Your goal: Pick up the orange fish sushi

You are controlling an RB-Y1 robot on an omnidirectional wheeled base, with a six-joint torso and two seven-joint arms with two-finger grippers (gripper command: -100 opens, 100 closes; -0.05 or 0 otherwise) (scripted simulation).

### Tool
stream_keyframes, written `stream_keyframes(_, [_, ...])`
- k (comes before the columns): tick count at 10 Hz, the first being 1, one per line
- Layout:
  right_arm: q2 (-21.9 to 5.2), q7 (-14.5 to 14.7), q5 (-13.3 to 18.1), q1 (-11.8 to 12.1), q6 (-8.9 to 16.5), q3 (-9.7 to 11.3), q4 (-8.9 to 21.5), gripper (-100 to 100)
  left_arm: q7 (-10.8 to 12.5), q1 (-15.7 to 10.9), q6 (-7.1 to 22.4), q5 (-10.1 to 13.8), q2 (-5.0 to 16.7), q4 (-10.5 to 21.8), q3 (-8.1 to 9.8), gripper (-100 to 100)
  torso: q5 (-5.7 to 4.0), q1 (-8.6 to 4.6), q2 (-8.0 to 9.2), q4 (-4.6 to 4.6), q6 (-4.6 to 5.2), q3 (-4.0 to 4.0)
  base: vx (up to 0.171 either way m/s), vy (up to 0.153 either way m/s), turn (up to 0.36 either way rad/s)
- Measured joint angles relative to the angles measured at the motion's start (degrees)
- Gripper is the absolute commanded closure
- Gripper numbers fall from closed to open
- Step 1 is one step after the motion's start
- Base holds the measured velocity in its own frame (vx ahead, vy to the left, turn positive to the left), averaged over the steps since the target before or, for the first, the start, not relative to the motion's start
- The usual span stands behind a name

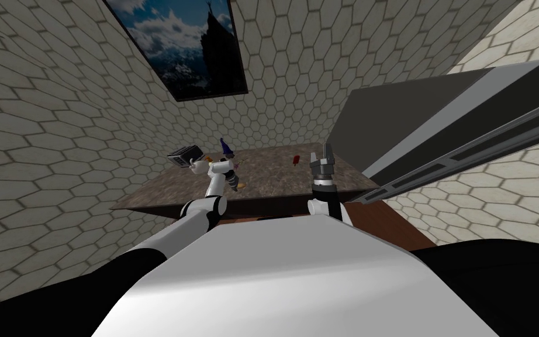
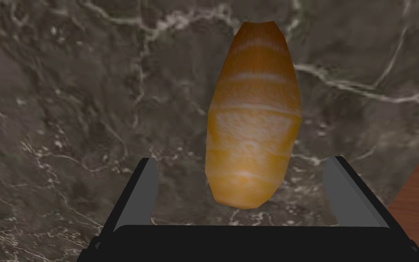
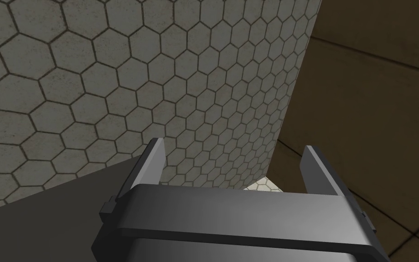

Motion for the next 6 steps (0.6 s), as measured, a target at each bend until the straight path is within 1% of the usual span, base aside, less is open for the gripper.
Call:
stream_keyframes(1, [0.0, 0.0, 0.0, 0.0, 0.0, 0.0, 0.0, 0, -0.01, 0.04, -0.25, -0.01, -0.02, 0.1, -0.01, 100, -0.01, -0.02, 0.03, 0.01, 0.0, 0.02, 0.0, 0.0, 0.0])
stream_keyframes(5, [0.0, 0.0, 0.0, 0.0, 0.0, 0.0, 0.0, 0, -0.02, 0.02, -0.2, 0.0, -0.02, 0.09, -0.02, 100, 0.0, -0.03, 0.02, 0.0, 0.0, 0.01, 0.0, 0.0, 0.0])
stream_keyframes(6, [0.0, 0.0, 0.0, 0.0, 0.0, 0.0, 0.0, 0, -0.02, 0.02, -0.21, 0.0, -0.02, 0.09, -0.01, 0, 0.0, -0.03, 0.01, 0.0, 0.0, 0.01, 0.0, 0.0, 0.0])
